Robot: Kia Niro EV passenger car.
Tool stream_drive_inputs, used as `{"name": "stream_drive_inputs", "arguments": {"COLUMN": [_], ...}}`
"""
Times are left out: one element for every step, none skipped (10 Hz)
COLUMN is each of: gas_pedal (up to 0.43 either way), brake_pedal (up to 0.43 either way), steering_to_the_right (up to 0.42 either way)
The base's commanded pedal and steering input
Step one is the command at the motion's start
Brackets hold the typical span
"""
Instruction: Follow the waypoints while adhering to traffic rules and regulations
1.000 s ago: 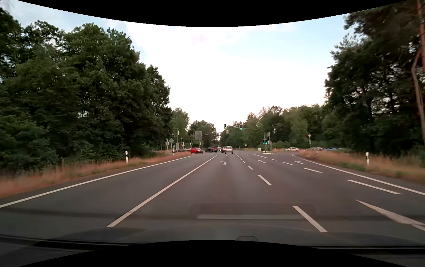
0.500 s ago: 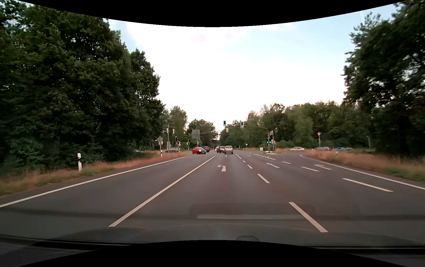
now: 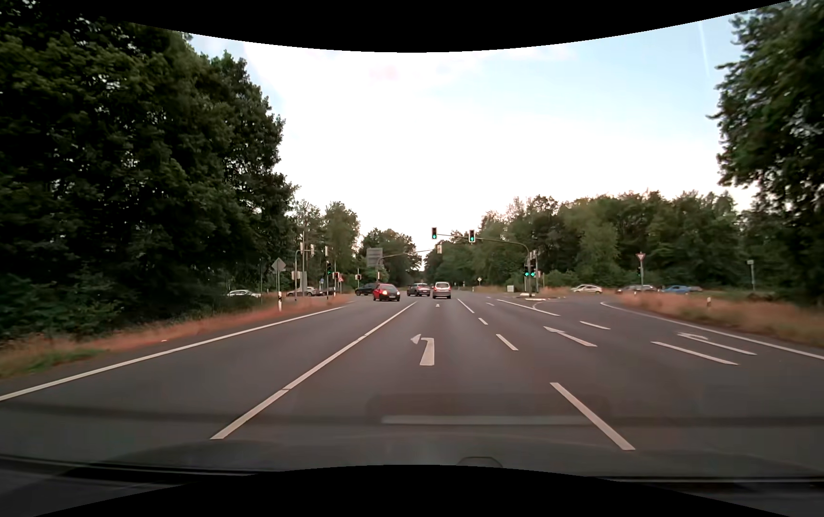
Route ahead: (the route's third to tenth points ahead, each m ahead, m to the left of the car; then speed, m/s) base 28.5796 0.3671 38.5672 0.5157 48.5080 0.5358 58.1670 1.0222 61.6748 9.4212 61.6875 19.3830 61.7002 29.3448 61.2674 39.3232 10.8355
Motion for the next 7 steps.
{"name": "stream_drive_inputs", "arguments": {"gas_pedal": [0.000, 0.000, 0.000, 0.000, 0.000, 0.000, 0.000], "brake_pedal": [0.116, 0.116, 0.116, 0.116, 0.116, 0.122, 0.122], "steering_to_the_right": [-0.003, -0.003, -0.002, -0.002, -0.003, -0.003, -0.002]}}
